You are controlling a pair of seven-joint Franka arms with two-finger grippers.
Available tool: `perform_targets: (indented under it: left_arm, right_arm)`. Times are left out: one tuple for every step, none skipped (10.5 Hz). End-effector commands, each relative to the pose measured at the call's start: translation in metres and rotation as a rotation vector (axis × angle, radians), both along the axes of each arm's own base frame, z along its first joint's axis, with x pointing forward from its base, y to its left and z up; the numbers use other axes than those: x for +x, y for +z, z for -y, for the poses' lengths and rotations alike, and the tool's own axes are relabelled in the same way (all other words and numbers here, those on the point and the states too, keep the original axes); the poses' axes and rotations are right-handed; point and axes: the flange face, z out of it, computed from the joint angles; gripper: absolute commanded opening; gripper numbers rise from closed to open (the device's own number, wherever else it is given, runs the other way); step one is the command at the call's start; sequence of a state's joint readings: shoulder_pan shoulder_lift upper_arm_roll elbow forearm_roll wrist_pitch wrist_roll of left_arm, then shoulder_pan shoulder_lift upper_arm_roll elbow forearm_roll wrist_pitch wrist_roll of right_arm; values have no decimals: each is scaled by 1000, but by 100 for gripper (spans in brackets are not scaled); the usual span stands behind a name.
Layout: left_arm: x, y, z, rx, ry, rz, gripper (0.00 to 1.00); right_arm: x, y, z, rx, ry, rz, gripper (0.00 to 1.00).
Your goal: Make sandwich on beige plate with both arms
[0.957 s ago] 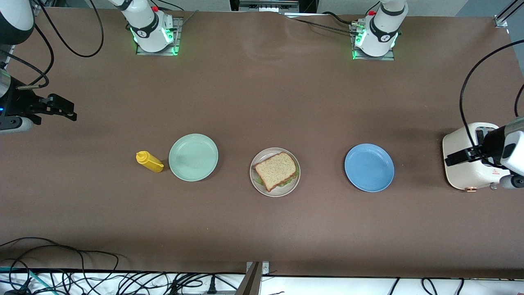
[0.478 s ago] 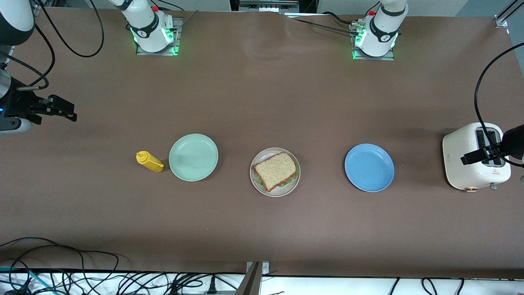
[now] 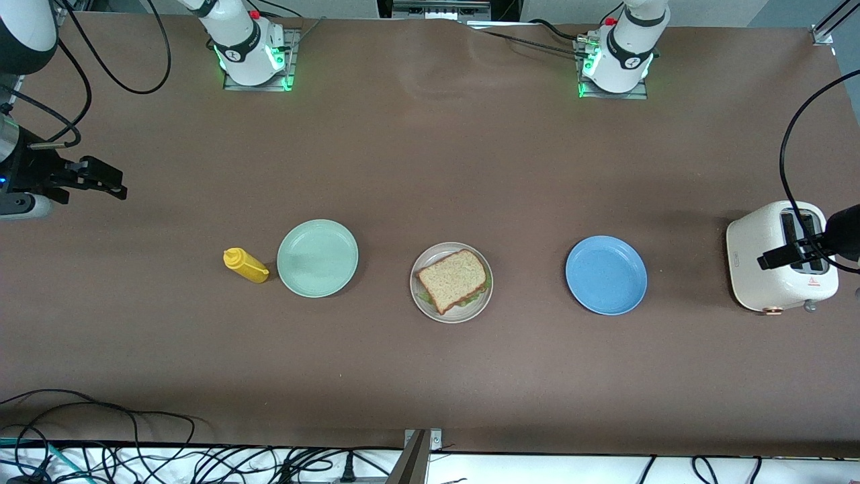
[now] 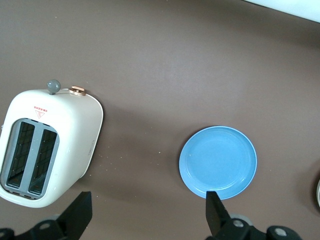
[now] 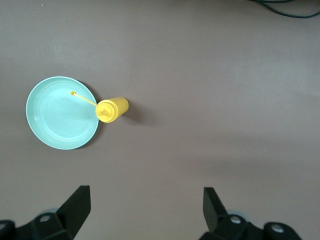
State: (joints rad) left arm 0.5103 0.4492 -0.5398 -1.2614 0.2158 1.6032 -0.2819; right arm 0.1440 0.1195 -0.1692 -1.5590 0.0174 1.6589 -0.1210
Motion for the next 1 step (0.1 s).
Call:
perform_targets:
  left_arm:
    - [-9,6,0,33,-24,-8,100]
  right_arm:
    - [-1,4,0,-8,-12,-4,100]
